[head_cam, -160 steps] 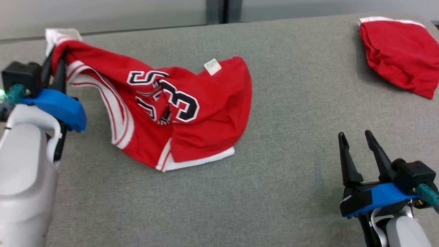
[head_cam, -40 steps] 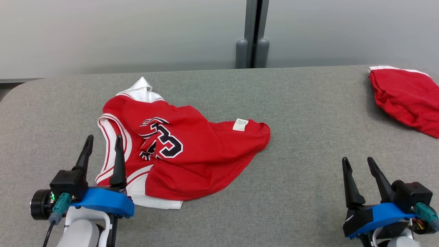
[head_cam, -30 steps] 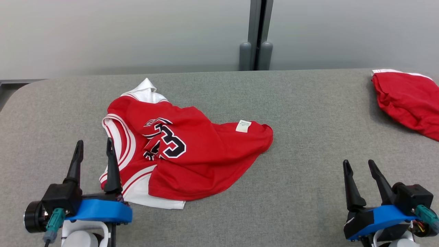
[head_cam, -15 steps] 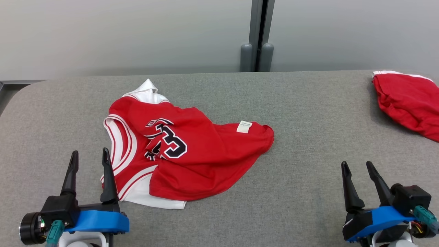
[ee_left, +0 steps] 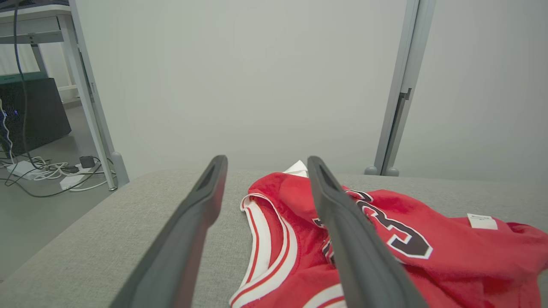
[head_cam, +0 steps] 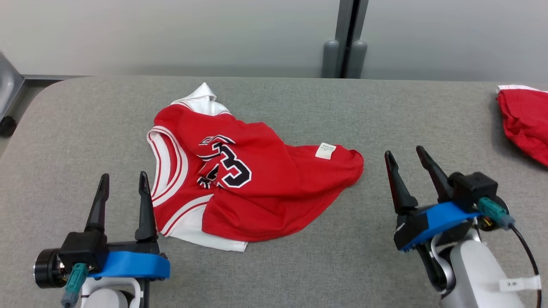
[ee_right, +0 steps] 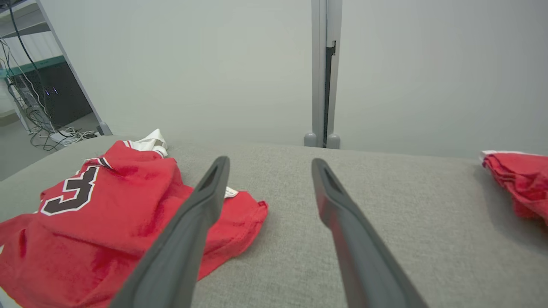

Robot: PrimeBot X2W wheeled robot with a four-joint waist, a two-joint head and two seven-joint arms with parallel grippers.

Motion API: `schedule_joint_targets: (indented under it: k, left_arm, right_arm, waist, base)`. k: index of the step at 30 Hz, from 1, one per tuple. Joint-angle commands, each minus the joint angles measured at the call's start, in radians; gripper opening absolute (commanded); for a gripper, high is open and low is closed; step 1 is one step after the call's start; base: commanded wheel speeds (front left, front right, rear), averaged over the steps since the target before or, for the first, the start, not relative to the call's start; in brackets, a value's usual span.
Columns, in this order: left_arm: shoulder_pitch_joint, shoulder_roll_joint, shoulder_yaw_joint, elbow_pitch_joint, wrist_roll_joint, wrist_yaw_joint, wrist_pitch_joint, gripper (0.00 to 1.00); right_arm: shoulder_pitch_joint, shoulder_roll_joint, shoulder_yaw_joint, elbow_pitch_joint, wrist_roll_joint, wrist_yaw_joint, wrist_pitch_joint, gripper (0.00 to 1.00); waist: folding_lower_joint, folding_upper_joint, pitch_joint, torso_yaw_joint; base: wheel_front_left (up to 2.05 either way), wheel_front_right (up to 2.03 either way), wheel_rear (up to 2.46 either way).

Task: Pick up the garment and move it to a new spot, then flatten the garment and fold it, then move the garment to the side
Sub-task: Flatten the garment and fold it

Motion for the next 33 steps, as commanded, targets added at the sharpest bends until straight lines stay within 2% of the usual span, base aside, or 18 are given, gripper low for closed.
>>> schedule_joint_targets:
  k: [1, 5, 12, 17, 27, 28, 30, 33]
  left_arm:
    - [-0.021, -0.004, 0.002, -0.001, 0.006, -0.004, -0.005, 1.00]
    - [-0.042, -0.020, -0.006, 0.003, 0.013, -0.015, -0.005, 1.00]
    - [-0.063, -0.034, -0.015, 0.004, 0.013, -0.020, -0.005, 1.00]
    - [-0.070, -0.039, -0.016, 0.002, 0.012, -0.022, -0.005, 1.00]
    - [-0.100, -0.041, -0.044, 0.009, 0.005, -0.022, -0.005, 1.00]
    - [-0.100, -0.041, -0.047, 0.010, 0.002, -0.021, -0.005, 1.00]
    - [-0.103, -0.041, -0.049, 0.011, 0.001, -0.018, -0.005, 1.00]
    - [-0.101, -0.042, -0.050, 0.016, -0.001, -0.014, -0.005, 1.00]
  right_arm:
    - [-0.039, -0.006, 0.010, 0.022, -0.004, 0.001, 0.008, 1.00]
    - [-0.148, -0.021, 0.028, 0.128, -0.001, 0.000, 0.010, 1.00]
    - [-0.204, -0.042, 0.004, 0.304, -0.006, 0.001, -0.009, 1.00]
    - [-0.215, -0.037, -0.006, 0.402, 0.022, 0.000, -0.036, 1.00]
    - [-0.273, -0.025, 0.019, 0.522, 0.064, 0.001, -0.072, 1.00]
    - [-0.278, -0.022, 0.026, 0.526, 0.079, 0.001, -0.079, 0.44]
    - [-0.286, -0.021, 0.041, 0.532, 0.097, 0.000, -0.091, 0.00]
    - [-0.286, -0.019, 0.058, 0.528, 0.108, 0.000, -0.106, 0.00]
  waist:
    - [0.0000, 0.0000, 0.018, 0.022]
    - [0.0000, 0.0000, 0.052, 0.069]
    - [0.0000, 0.0000, 0.087, 0.120]
    - [0.0000, 0.0000, 0.104, 0.134]
    - [0.0000, 0.0000, 0.133, 0.156]
    - [0.0000, 0.0000, 0.134, 0.157]
    - [0.0000, 0.0000, 0.135, 0.156]
    - [0.0000, 0.0000, 0.129, 0.153]
  base:
    - [0.00, 0.00, 0.00]
    - [0.00, 0.00, 0.00]
    - [0.00, 0.00, 0.00]
    - [0.00, 0.00, 0.00]
    - [0.00, 0.00, 0.00]
    - [0.00, 0.00, 0.00]
    - [0.00, 0.00, 0.00]
    - [0.00, 0.00, 0.00]
